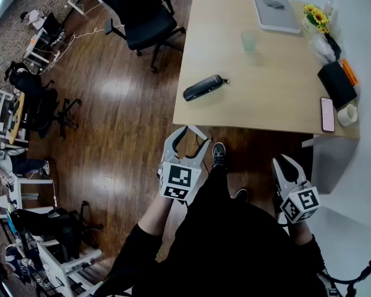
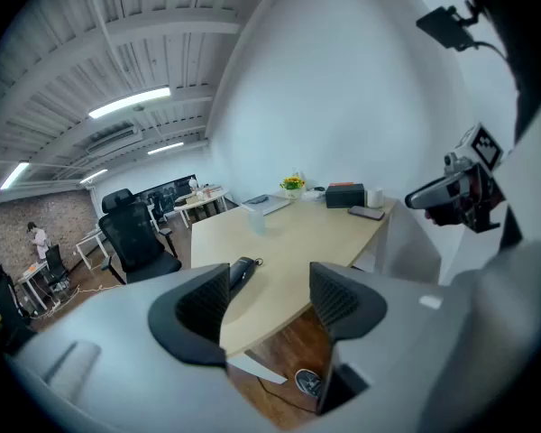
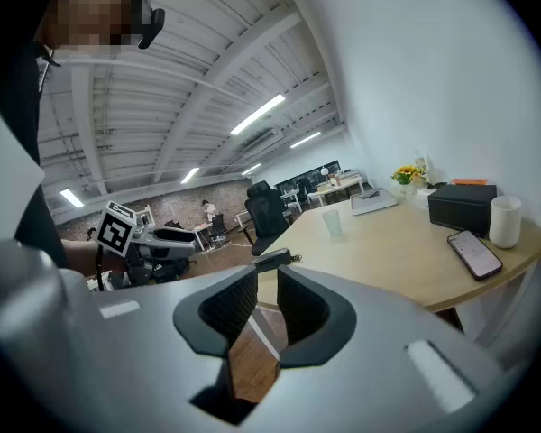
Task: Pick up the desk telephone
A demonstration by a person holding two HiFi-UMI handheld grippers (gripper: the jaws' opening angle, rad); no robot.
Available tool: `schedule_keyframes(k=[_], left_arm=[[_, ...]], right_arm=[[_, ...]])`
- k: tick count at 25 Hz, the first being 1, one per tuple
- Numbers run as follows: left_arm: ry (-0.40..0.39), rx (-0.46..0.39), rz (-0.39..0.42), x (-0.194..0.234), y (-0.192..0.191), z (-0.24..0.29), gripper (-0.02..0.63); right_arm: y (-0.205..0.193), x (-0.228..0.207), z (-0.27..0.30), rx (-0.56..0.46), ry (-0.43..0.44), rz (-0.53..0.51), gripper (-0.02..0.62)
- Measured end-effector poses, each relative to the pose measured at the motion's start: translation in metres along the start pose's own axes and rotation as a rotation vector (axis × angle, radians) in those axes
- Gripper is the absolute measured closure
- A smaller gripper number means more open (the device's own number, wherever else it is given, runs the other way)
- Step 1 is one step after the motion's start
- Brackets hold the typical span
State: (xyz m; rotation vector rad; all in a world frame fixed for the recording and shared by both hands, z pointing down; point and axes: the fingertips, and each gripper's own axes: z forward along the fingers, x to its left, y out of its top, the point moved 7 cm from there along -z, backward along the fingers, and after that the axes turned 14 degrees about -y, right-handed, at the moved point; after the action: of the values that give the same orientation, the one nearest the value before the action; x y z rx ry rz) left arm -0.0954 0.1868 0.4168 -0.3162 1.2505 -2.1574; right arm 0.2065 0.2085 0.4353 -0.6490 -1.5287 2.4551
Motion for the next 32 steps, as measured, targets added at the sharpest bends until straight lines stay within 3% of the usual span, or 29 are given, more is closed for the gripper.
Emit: schedule_keyframes(k=[6,13,16,21,28,32], left_arm=[[-0.031,0.080,0.046,0.095,-0.010,0.080,0.342],[-0.254,0.269,0.096,0.174,-0.036,0.178,0.335],[-0.371,0.360,0.119,0.185,-0.050,0.208,0.298],[-0.469,0.444,0.176,0.184,-0.064,0.235,0.296],[-0.493,0.564,0.246,0.179,-0.082,0.259,0.296],[-0.516,0.637,0.215,0.173,-0.089,0.267,0.296]], right_arm=[[0.032,-0.012,0.069,0.018,-0.076,-0.018,0.541],[0.096,0.011,0.158,0.028,-0.108,-0.057,0.545],[0.110,0.018,0.193,0.038,-0.119,-0.052,0.545],[0.121,0.018,0.228,0.052,-0.137,-0.035,0.545],[0.120,-0.002,0.260,0.080,-0.092,-0.015,0.545],[0.132,-0.011,0.269,0.074,-0.041,-0.024,0.546]])
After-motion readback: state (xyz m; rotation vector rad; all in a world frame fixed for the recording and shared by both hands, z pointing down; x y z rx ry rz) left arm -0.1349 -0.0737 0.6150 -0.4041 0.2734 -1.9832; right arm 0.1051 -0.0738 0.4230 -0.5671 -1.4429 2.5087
